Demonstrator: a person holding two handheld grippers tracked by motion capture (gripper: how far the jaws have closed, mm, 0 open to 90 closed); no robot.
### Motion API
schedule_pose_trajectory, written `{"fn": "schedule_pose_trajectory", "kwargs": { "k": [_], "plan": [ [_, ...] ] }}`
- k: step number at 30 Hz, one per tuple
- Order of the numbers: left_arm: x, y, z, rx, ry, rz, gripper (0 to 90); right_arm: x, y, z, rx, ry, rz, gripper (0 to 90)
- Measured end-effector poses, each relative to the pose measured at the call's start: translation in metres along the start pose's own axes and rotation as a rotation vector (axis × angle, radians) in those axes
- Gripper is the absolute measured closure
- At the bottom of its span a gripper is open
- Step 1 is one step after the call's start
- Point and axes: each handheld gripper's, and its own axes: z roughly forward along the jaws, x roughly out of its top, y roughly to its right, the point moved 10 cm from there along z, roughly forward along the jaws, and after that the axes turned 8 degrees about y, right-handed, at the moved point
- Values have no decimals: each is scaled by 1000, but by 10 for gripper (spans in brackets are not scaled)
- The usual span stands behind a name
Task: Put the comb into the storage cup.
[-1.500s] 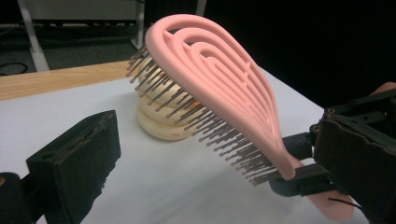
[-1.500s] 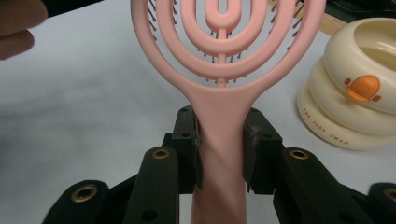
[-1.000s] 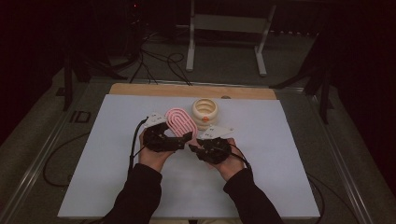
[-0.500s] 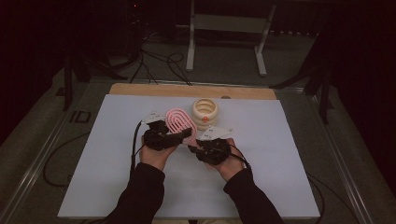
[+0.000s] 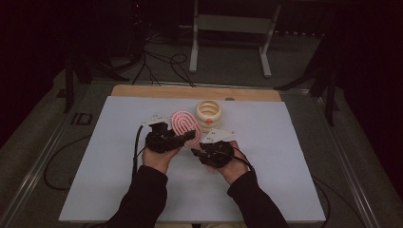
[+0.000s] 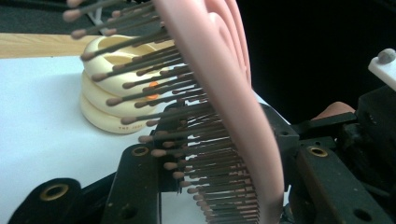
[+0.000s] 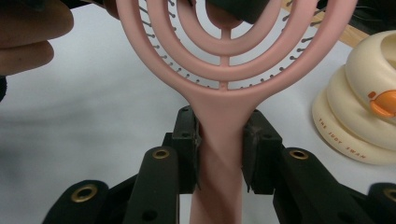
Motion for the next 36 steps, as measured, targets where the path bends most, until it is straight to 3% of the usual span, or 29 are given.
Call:
{"fn": "schedule_pose_trajectory", "kwargs": {
  "k": [3, 4, 12, 15, 20, 25, 27, 29, 31, 35, 36],
  "plan": [
    [0, 0, 0, 0, 0, 0, 614, 0, 0, 0, 1, 0, 0, 699],
    [2, 4, 0, -20, 18, -30, 614, 0, 0, 0, 1, 0, 0, 699],
    [4, 6, 1, -41, 39, -42, 638, 2, 1, -1, 5, 11, 1, 697],
    [5, 5, 0, -30, 49, -34, 641, 2, -1, -1, 31, 16, 4, 655],
    [7, 0, -2, -8, 56, -32, 643, 1, 0, -3, 33, 20, 9, 603],
    [13, -5, -9, 24, 85, -19, 644, 2, 4, -7, 37, 41, 28, 474],
    [16, -6, -11, 28, 98, -24, 644, 1, 7, -10, 42, 40, 66, 392],
    [16, -7, -12, 31, 102, -23, 644, -1, 9, -12, 37, 41, 68, 377],
    [19, -9, -14, 37, 115, -23, 644, -5, 14, -16, 13, 53, 79, 288],
    [21, -10, -16, 33, 128, -21, 644, -11, 18, -21, -10, 45, 101, 247],
    [22, -10, -16, 32, 134, -25, 644, -14, 24, -25, -33, 49, 112, 182]
  ]
}}
